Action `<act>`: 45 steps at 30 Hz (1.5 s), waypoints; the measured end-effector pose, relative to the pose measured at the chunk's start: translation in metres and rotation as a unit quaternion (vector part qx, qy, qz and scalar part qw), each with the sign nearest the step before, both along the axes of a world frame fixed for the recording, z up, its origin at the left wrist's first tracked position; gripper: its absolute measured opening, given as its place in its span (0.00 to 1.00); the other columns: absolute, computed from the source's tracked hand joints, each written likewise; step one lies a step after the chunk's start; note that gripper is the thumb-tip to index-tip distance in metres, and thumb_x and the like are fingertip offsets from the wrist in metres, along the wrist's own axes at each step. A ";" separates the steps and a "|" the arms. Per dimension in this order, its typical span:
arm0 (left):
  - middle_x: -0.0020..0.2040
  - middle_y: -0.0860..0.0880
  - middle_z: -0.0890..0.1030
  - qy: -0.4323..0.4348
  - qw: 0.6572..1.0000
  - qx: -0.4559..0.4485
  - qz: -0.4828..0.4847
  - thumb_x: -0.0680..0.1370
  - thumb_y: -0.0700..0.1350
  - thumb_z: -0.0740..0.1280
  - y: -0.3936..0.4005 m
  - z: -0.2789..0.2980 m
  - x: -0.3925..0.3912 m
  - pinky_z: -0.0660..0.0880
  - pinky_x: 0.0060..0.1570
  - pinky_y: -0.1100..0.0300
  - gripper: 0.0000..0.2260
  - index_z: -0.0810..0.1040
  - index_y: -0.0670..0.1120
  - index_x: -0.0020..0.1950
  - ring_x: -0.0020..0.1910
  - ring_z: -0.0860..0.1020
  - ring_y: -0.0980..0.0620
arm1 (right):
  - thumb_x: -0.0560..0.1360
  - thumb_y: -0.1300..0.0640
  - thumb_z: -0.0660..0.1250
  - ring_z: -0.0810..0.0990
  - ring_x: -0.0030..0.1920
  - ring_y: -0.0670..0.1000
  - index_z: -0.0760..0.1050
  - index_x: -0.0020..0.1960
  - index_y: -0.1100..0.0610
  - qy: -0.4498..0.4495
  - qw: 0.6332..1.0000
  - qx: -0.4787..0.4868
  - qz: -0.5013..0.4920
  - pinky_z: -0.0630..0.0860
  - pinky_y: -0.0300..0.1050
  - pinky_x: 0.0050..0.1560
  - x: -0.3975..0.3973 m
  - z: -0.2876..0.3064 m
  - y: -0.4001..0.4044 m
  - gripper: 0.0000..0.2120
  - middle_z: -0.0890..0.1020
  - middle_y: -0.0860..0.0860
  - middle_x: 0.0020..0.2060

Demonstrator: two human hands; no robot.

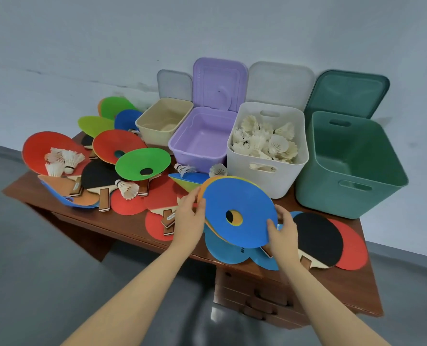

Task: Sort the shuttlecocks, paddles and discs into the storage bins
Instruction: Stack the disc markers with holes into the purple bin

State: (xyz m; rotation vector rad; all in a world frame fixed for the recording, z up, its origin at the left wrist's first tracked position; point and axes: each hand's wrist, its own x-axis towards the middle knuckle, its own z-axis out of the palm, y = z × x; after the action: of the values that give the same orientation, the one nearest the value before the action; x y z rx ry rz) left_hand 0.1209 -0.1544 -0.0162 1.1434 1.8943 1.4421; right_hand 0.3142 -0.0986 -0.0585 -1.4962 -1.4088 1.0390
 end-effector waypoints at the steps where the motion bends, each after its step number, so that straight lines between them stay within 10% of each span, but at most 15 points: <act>1: 0.57 0.54 0.73 -0.008 1.000 0.002 -0.001 0.80 0.43 0.60 0.002 0.000 -0.004 0.70 0.56 0.61 0.17 0.70 0.46 0.69 0.53 0.73 0.56 | 0.76 0.62 0.61 0.73 0.59 0.49 0.69 0.65 0.54 -0.006 1.000 0.001 0.005 0.74 0.50 0.57 -0.002 0.001 0.001 0.18 0.75 0.50 0.59; 7: 0.56 0.57 0.76 -0.030 0.998 0.053 -0.008 0.80 0.43 0.61 0.009 0.005 -0.044 0.74 0.59 0.53 0.16 0.72 0.51 0.68 0.58 0.75 0.56 | 0.77 0.63 0.61 0.73 0.58 0.45 0.66 0.68 0.53 0.050 0.998 0.013 0.043 0.75 0.37 0.50 -0.030 0.020 0.001 0.20 0.74 0.46 0.59; 16: 0.62 0.55 0.74 -0.011 0.995 0.100 -0.015 0.80 0.42 0.62 0.044 0.033 -0.126 0.69 0.57 0.67 0.17 0.71 0.46 0.69 0.60 0.71 0.60 | 0.79 0.62 0.58 0.74 0.62 0.51 0.62 0.73 0.50 0.036 0.996 0.077 0.041 0.74 0.53 0.61 -0.109 0.059 0.032 0.23 0.72 0.47 0.66; 29: 0.47 0.50 0.79 0.043 0.992 0.110 -0.042 0.77 0.36 0.60 0.163 0.051 -0.182 0.70 0.43 0.60 0.13 0.76 0.46 0.60 0.45 0.76 0.52 | 0.76 0.68 0.59 0.74 0.55 0.47 0.66 0.69 0.55 0.046 0.988 0.139 0.040 0.70 0.23 0.42 -0.177 0.099 0.140 0.23 0.75 0.50 0.59; 36: 0.40 0.50 0.74 0.144 0.988 0.040 -0.026 0.75 0.36 0.60 0.254 0.038 -0.204 0.62 0.37 0.60 0.13 0.77 0.45 0.57 0.40 0.72 0.49 | 0.72 0.68 0.62 0.76 0.43 0.42 0.69 0.53 0.39 -0.115 0.970 0.208 0.043 0.72 0.54 0.54 -0.192 0.096 0.232 0.23 0.78 0.38 0.41; 45: 0.57 0.43 0.76 0.320 0.936 -0.119 -0.086 0.76 0.41 0.61 0.322 0.002 -0.207 0.67 0.55 0.51 0.19 0.69 0.46 0.68 0.56 0.72 0.41 | 0.71 0.61 0.60 0.74 0.51 0.55 0.72 0.61 0.53 -0.371 0.915 0.134 0.085 0.61 0.51 0.51 -0.192 0.062 0.302 0.19 0.78 0.51 0.46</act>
State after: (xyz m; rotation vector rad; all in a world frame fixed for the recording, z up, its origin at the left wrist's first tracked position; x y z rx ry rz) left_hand -0.0865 0.1671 -0.0138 1.7442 2.2306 0.7572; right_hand 0.1219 0.2035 0.0034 -1.6526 -2.1347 0.3246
